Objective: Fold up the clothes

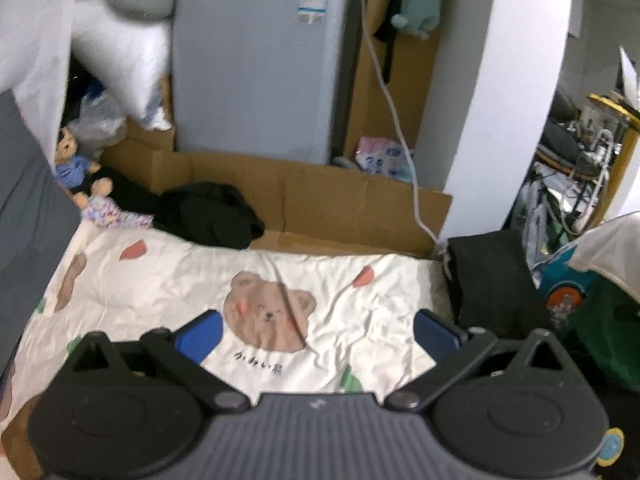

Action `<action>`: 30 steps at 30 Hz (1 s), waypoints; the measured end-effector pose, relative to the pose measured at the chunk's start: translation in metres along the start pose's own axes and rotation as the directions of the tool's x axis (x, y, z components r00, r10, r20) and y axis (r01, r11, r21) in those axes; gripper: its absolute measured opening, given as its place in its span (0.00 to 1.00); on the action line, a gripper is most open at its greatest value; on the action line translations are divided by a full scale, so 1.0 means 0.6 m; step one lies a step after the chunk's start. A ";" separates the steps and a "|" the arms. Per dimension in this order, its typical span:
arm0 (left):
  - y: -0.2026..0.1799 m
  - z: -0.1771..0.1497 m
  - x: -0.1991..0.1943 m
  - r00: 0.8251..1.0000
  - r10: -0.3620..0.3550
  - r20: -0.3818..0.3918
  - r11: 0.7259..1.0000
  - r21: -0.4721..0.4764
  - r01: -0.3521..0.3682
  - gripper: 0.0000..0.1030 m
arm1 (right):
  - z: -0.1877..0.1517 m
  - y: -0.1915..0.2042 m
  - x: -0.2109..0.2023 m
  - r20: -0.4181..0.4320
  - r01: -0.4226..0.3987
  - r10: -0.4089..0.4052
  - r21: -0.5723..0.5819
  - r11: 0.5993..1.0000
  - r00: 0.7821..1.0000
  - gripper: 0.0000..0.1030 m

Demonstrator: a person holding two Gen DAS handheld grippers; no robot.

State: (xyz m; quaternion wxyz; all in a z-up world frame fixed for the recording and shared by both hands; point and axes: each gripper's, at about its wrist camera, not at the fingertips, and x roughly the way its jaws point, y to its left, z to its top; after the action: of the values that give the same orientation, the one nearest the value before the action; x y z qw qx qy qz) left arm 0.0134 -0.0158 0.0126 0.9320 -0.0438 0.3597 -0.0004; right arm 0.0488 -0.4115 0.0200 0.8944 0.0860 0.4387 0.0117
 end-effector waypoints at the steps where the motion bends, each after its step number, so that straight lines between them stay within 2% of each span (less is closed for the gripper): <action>1: 0.003 -0.004 -0.001 1.000 0.011 -0.004 1.000 -0.010 -0.011 1.00 | -0.003 0.004 -0.001 -0.001 -0.005 0.005 -0.009 1.000 1.000 1.00; 4: 0.010 -0.009 -0.006 1.000 0.020 -0.010 1.000 -0.017 -0.020 1.00 | -0.009 0.017 -0.003 -0.005 -0.016 0.016 -0.027 1.000 1.000 1.00; 9: 0.023 -0.012 -0.010 0.996 0.075 -0.046 0.997 -0.033 -0.077 1.00 | -0.013 0.040 0.001 -0.035 -0.045 0.043 -0.062 0.997 0.998 1.00; 17: 0.037 -0.028 -0.019 0.991 0.104 -0.089 0.993 -0.045 -0.108 1.00 | -0.034 0.084 0.020 -0.100 -0.082 0.069 -0.132 0.988 0.993 1.00; 30: 0.076 -0.062 -0.033 0.971 0.172 -0.166 0.976 -0.104 -0.191 1.00 | -0.042 0.089 0.036 -0.153 -0.112 0.092 -0.134 0.985 0.984 1.00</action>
State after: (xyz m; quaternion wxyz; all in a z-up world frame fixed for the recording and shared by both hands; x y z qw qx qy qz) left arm -0.0278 0.0272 -0.0055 0.8928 -0.0660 0.4335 0.1031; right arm 0.0448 -0.3534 -0.0033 0.8618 0.0435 0.4964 0.0950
